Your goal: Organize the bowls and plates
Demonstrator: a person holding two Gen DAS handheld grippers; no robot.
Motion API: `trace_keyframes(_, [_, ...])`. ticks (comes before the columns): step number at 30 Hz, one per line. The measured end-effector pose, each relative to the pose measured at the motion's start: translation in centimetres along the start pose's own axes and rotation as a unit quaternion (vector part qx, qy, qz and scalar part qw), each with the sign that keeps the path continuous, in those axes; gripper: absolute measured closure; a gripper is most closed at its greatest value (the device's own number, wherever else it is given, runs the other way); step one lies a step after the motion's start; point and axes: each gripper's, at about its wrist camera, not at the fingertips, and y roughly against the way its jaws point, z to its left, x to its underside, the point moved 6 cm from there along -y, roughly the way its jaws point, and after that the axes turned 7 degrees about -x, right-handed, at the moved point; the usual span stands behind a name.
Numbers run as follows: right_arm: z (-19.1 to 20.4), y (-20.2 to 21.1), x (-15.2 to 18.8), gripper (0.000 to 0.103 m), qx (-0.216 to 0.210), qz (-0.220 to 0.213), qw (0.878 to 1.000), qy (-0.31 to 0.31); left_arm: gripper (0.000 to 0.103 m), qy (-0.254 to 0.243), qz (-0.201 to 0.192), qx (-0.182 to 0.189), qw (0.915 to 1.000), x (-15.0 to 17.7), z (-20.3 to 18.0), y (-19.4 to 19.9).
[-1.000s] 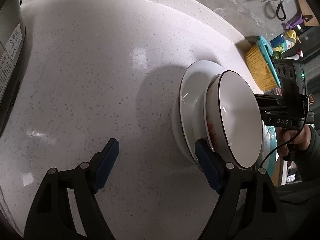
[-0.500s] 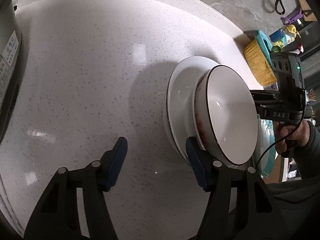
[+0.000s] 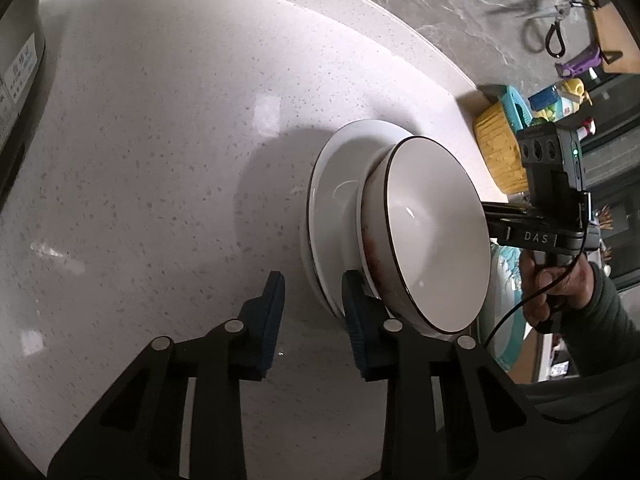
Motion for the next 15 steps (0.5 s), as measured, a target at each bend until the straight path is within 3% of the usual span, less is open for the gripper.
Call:
trace_keyframes(6, [0.1, 0.0, -0.1, 0.078, 0.030, 0.003, 0.999, 0.015, 0.074, 0.004, 0.013, -0.043, 0.9990, -0.1, -0.7, 0.3])
trace_keyframes(9, [0.3, 0.0, -0.2, 0.078, 0.042, 0.007, 0.999, 0.025, 0.072, 0.033, 0.028, -0.058, 0.9974, 0.0, -0.6, 0.4])
trace_keyframes(11, [0.2, -0.1, -0.3, 0.078, 0.041, 0.009, 0.999, 0.022, 0.047, 0.046, 0.034, -0.086, 0.9947, 0.2, 0.0, 0.5])
trace_keyframes(15, [0.1, -0.2, -0.3, 0.077, 0.041, 0.011, 0.999, 0.022, 0.043, 0.066, 0.027, -0.088, 0.9936, 0.7, 0.7, 1.5])
